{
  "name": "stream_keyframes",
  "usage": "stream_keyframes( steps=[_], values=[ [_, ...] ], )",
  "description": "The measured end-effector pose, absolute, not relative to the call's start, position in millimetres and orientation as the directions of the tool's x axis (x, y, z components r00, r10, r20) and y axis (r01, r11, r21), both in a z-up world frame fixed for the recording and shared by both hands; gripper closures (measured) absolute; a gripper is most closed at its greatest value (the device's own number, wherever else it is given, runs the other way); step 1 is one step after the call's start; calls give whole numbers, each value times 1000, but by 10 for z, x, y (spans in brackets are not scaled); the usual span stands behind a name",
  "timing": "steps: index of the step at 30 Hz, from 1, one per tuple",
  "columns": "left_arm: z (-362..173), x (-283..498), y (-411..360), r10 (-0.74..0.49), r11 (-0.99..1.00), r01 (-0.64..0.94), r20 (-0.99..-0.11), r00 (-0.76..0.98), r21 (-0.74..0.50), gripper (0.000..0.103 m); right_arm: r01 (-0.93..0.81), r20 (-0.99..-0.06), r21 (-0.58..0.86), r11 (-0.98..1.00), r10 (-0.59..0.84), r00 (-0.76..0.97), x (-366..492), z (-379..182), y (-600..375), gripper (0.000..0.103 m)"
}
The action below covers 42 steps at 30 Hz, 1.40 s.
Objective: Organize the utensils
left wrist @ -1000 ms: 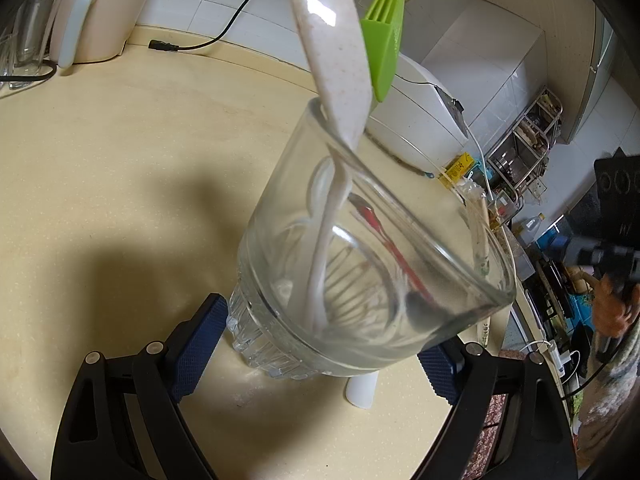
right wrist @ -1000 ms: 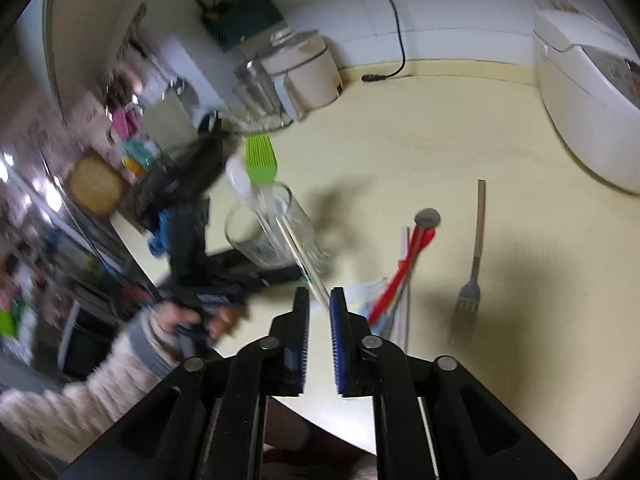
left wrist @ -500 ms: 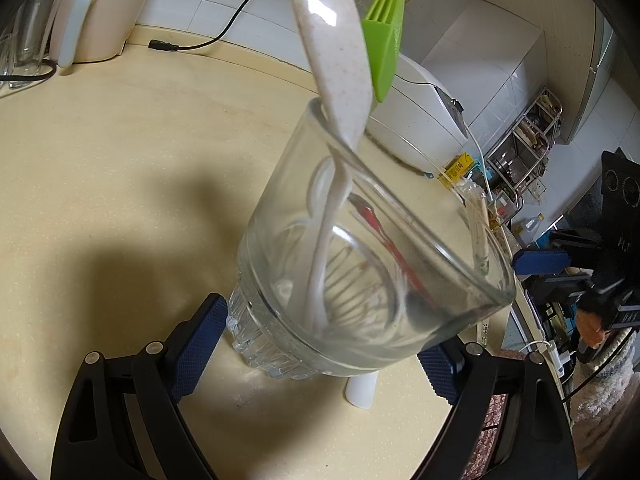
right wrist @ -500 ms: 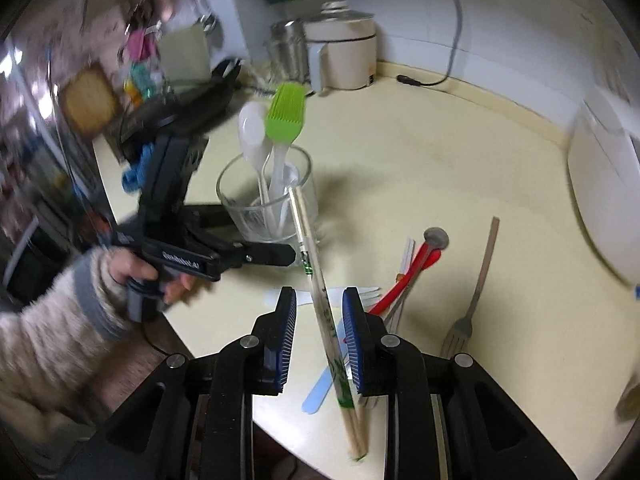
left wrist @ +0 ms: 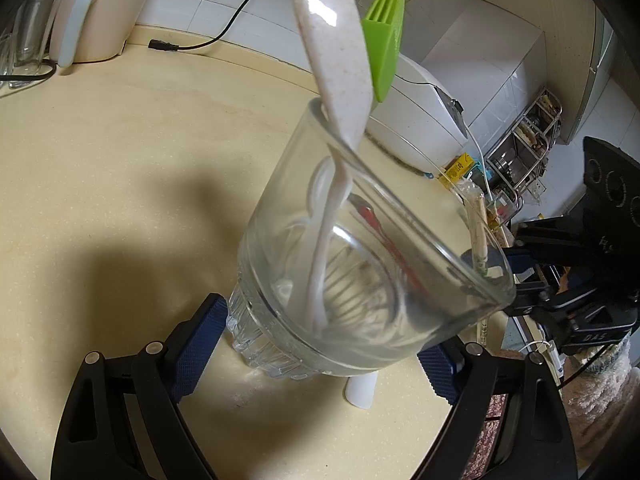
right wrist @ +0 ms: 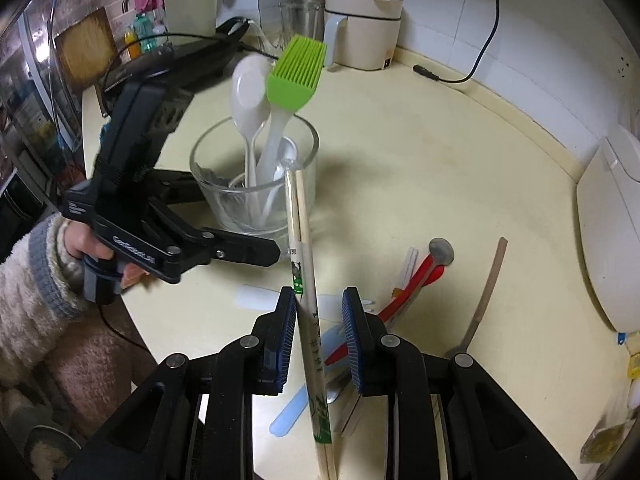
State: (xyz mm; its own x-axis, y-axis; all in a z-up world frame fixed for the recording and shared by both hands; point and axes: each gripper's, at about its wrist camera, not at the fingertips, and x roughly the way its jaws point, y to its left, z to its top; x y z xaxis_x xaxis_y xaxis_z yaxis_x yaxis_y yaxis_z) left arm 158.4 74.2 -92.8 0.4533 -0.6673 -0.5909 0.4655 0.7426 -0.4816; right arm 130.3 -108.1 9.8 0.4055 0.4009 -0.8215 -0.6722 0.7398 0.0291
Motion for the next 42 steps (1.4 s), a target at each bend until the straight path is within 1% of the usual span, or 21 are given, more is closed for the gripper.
stream_keyframes(
  steps=[5, 10, 16, 20, 24, 26, 28, 36, 39, 41, 42],
  values=[
    [-928, 1587, 755, -667, 743, 465, -591, 453, -482, 12, -668, -828, 49, 742, 404, 388, 1358, -43, -1046, 79],
    [-928, 1587, 755, -668, 742, 466, -591, 453, -482, 12, -659, -793, 103, 745, 462, 398, 1388, -31, -1150, 79],
    [-928, 1587, 753, -668, 742, 465, -590, 453, -482, 12, -645, -756, 111, 756, 486, 439, 1350, 50, -1290, 90],
    [-928, 1588, 755, -668, 742, 466, -590, 453, -482, 12, -638, -733, 121, 761, 501, 459, 1315, 110, -1366, 93],
    [-929, 1588, 753, -668, 742, 466, -590, 453, -482, 12, -625, -745, 102, 774, 475, 468, 1287, 100, -1365, 93],
    [-929, 1589, 756, -668, 742, 466, -590, 453, -482, 12, -605, -750, 94, 790, 456, 478, 1290, 85, -1381, 90],
    [-929, 1589, 756, -668, 742, 466, -590, 453, -483, 12, -594, -762, 99, 799, 445, 471, 1319, 49, -1399, 81],
    [-929, 1590, 755, -668, 742, 466, -590, 453, -483, 12, -607, -800, 92, 789, 421, 427, 1420, -207, -1174, 80],
    [-930, 1589, 747, -669, 741, 466, -589, 453, -483, 12, -609, -810, 65, 791, 398, 431, 1501, -284, -1014, 79],
    [-929, 1591, 759, -669, 741, 466, -589, 453, -483, 12, -612, -815, 36, 790, 378, 440, 1543, -318, -915, 78],
    [-931, 1590, 748, -669, 741, 466, -589, 453, -484, 12, -616, -819, 23, 787, 369, 440, 1563, -335, -872, 75]
  ],
)
